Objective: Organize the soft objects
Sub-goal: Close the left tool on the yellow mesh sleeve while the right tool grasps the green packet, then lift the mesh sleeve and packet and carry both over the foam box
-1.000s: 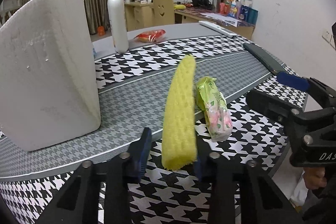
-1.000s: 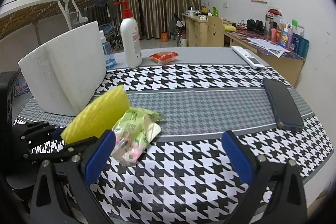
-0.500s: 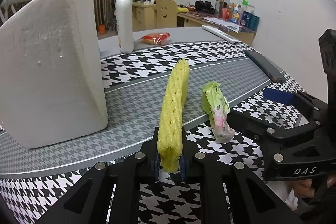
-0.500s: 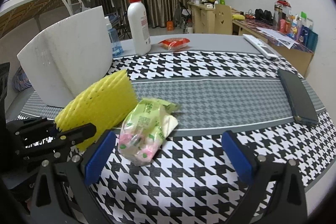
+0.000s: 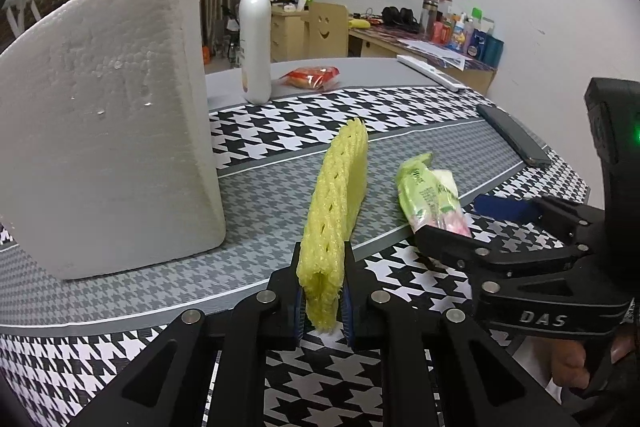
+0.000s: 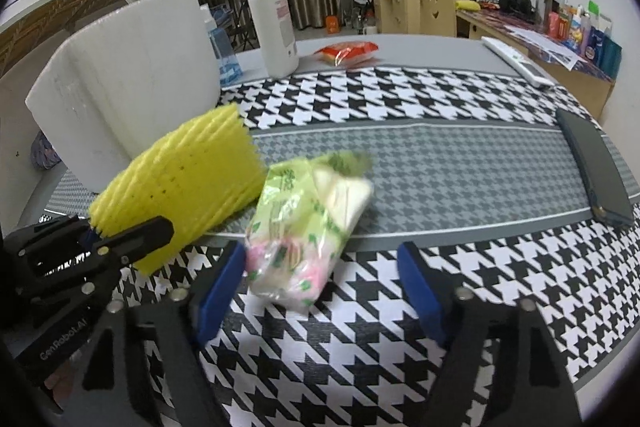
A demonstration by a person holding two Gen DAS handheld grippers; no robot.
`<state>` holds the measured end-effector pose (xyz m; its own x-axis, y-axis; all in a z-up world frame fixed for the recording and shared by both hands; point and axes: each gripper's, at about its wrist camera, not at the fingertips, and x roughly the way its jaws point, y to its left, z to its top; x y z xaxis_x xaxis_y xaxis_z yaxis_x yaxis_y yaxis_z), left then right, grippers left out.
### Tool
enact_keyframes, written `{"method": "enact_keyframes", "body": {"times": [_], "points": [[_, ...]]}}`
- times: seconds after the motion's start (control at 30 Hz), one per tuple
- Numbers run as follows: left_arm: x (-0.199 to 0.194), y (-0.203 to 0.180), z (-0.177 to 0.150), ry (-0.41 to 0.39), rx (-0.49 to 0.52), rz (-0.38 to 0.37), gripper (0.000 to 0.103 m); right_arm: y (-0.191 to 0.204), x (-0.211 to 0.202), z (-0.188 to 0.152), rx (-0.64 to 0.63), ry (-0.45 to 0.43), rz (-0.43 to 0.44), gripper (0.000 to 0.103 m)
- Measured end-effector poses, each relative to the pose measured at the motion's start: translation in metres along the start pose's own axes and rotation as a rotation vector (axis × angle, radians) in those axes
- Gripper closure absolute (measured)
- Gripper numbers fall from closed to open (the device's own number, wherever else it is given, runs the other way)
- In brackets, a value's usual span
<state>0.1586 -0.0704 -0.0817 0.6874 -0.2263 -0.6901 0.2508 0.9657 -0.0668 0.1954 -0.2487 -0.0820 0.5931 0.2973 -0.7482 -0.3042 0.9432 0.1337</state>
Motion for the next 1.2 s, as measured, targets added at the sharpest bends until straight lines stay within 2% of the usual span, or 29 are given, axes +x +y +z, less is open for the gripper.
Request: {"method": "enact_keyframes", "body": {"times": [0.23, 0.33, 0.47, 0.8, 0.9, 1.2], "points": [[-0.001, 0.001, 0.001, -0.005, -0.001, -0.002, 0.088, 0.0, 0.002, 0.001, 0.009, 0.015, 0.002, 0.056], [-0.001, 0.001, 0.0, -0.007, -0.005, 0.001, 0.088, 0.003, 0.002, 0.001, 0.001, 0.014, -0.005, 0.059], [-0.003, 0.002, -0.001, -0.013, -0.005, 0.0, 0.088, 0.006, -0.004, 0.001, -0.015, -0.006, -0.018, 0.062], [-0.017, 0.003, -0.002, -0.051, -0.005, 0.003, 0.088, 0.007, -0.022, 0.005, -0.034, -0.053, -0.039, 0.062], [-0.021, 0.002, -0.001, -0.061, -0.001, -0.001, 0.092, 0.009, -0.023, 0.005, -0.04, -0.058, -0.039, 0.062], [-0.034, 0.003, -0.002, -0.087, -0.003, -0.018, 0.093, 0.011, -0.031, 0.004, -0.051, -0.079, -0.044, 0.062]]}}
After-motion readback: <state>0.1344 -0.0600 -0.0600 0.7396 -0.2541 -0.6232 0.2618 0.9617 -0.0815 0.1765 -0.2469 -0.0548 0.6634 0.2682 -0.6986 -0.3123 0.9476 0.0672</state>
